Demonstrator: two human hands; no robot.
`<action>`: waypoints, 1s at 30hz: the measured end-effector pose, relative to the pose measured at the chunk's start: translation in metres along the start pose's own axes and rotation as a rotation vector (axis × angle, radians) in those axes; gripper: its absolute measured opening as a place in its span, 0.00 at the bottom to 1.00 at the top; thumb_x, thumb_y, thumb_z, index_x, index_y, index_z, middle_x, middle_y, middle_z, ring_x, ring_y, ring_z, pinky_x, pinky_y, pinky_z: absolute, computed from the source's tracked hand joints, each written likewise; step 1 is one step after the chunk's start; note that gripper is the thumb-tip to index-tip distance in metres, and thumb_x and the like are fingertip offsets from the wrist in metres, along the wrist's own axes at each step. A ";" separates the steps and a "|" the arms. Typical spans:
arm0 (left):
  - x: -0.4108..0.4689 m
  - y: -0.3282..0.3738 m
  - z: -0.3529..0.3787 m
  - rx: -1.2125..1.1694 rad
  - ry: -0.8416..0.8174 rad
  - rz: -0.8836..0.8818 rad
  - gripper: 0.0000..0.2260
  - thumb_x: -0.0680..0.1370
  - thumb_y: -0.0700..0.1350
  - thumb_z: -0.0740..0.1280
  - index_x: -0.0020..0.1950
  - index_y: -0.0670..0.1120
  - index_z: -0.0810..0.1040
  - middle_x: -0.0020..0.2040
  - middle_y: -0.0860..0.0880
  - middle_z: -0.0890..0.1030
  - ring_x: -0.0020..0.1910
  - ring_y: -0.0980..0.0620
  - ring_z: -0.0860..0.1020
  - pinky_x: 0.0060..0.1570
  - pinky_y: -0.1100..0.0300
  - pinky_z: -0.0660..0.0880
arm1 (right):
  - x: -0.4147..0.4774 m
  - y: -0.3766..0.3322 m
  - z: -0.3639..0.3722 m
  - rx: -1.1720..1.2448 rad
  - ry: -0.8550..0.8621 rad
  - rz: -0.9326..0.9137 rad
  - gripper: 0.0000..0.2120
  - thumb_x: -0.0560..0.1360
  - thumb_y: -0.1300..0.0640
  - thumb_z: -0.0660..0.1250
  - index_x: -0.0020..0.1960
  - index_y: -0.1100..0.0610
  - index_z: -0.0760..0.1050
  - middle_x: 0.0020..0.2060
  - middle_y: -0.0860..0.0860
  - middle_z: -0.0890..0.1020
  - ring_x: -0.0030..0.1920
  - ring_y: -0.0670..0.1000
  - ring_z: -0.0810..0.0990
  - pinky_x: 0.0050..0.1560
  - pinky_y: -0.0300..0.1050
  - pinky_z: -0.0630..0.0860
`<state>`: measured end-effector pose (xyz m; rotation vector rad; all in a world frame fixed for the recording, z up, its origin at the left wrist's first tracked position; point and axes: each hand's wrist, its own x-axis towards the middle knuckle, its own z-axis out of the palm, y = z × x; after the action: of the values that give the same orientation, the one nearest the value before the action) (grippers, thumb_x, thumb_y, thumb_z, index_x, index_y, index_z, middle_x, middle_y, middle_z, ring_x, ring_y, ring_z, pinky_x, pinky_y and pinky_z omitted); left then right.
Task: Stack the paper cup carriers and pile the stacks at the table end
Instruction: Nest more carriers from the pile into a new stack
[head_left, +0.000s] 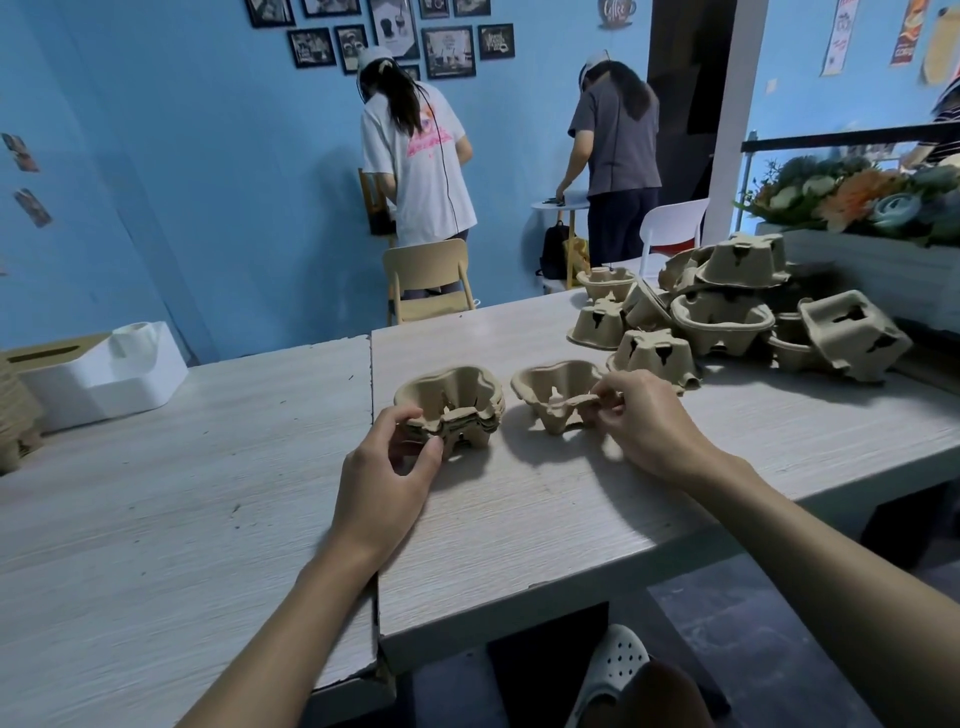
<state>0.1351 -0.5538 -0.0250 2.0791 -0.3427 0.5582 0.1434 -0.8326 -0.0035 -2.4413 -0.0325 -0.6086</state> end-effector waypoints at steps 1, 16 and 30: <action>0.000 0.000 0.000 -0.007 -0.001 0.000 0.12 0.78 0.45 0.72 0.59 0.54 0.77 0.47 0.65 0.80 0.48 0.70 0.79 0.50 0.68 0.75 | 0.000 0.000 -0.001 0.028 0.037 0.013 0.03 0.74 0.60 0.71 0.48 0.58 0.82 0.43 0.55 0.83 0.46 0.53 0.79 0.45 0.43 0.71; -0.003 0.008 0.000 -0.180 -0.163 0.002 0.24 0.74 0.44 0.76 0.67 0.55 0.70 0.48 0.55 0.85 0.50 0.61 0.82 0.50 0.73 0.74 | 0.003 -0.066 0.017 0.283 0.319 -0.237 0.08 0.72 0.64 0.71 0.47 0.56 0.75 0.41 0.49 0.79 0.41 0.49 0.77 0.42 0.46 0.76; -0.003 0.005 0.004 -0.225 -0.168 -0.043 0.37 0.75 0.46 0.75 0.77 0.57 0.56 0.49 0.53 0.86 0.50 0.58 0.83 0.49 0.74 0.73 | -0.007 -0.060 0.025 0.243 0.207 -0.318 0.09 0.72 0.58 0.74 0.50 0.52 0.77 0.44 0.47 0.79 0.45 0.47 0.75 0.51 0.58 0.75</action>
<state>0.1315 -0.5594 -0.0242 1.9141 -0.4364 0.3044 0.1380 -0.7693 0.0096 -2.1423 -0.3934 -0.9369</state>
